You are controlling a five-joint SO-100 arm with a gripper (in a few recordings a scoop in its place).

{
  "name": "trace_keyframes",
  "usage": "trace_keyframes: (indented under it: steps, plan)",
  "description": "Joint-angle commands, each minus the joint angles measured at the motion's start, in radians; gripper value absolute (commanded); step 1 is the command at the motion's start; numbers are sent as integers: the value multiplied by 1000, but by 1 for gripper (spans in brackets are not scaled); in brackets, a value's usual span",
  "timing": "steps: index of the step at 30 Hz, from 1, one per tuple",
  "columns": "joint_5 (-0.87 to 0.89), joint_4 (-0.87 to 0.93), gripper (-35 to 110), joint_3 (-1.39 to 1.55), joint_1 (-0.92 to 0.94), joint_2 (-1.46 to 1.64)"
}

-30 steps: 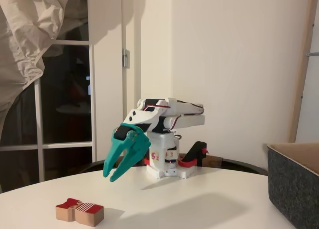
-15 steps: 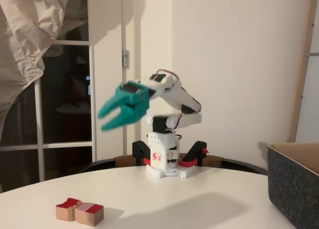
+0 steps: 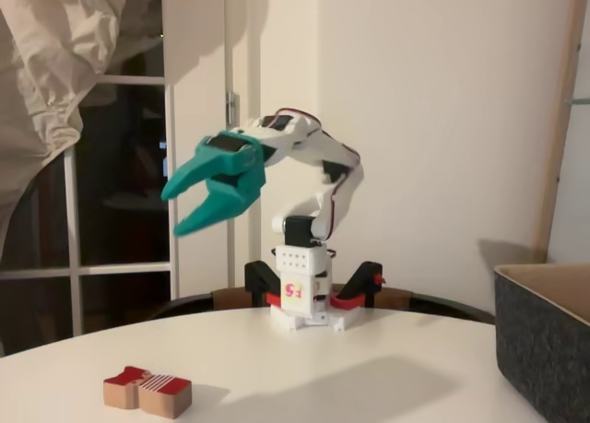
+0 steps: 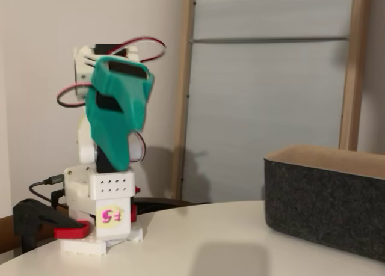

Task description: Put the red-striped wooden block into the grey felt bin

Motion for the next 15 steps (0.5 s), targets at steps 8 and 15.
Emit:
trace_keyframes:
  steps: [8, 15]
  plan:
    - [-216, 345, 27, -135, 20, -230]
    - [-245, 618, 28, -245, 32, -339]
